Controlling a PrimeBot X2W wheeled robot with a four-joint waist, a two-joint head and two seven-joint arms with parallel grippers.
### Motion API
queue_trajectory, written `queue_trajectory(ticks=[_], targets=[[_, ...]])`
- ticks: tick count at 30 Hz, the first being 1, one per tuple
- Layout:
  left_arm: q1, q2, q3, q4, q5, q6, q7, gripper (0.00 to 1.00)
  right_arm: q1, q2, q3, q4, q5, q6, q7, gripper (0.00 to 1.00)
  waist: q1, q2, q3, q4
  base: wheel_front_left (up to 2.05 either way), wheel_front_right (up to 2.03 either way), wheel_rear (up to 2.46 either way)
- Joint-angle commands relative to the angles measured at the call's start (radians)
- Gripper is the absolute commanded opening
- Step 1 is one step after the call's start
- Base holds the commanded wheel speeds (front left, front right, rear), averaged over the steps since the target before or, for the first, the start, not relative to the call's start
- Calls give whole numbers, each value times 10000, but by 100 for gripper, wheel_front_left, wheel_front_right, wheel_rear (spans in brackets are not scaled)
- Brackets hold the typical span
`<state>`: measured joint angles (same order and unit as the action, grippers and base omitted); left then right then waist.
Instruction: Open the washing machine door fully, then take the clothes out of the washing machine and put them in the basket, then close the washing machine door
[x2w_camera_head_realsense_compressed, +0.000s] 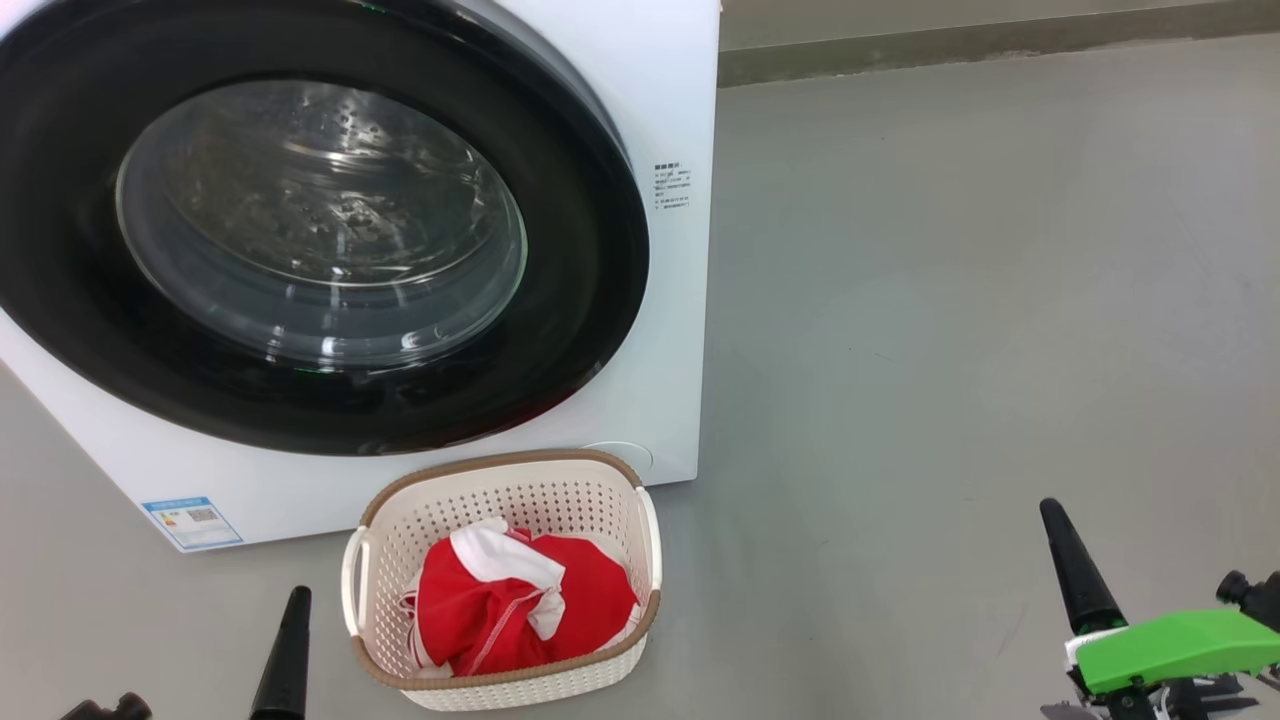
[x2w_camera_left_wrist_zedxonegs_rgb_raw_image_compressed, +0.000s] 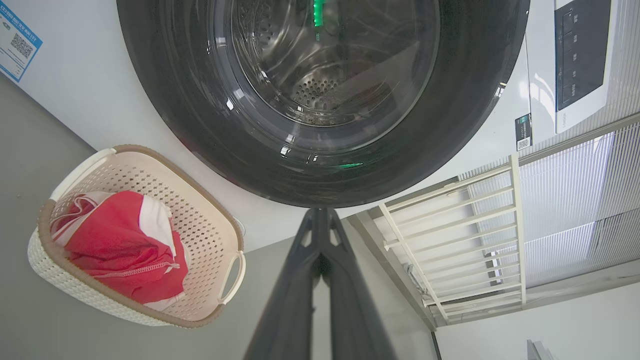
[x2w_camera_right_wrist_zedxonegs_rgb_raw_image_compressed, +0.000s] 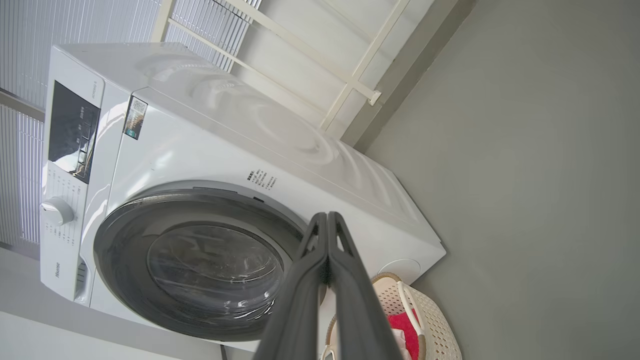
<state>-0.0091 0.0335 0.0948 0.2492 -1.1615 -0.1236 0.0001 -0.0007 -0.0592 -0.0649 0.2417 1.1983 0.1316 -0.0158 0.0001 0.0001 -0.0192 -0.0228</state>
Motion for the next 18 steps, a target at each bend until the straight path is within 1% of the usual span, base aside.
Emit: queue_trajectory(ticks=[1, 18], targets=[[-460, 139, 197, -190, -277, -50, 73, 0, -545, -95, 26, -235, 308, -6, 83, 0, -1, -1, 8, 8, 0, 0, 0], [-689, 151, 195, -125, -2092, -59, 532, 0, -769, -49, -152, -123, 1989, -7, 570, 0, -1, -1, 101, 103, 0, 0, 0]])
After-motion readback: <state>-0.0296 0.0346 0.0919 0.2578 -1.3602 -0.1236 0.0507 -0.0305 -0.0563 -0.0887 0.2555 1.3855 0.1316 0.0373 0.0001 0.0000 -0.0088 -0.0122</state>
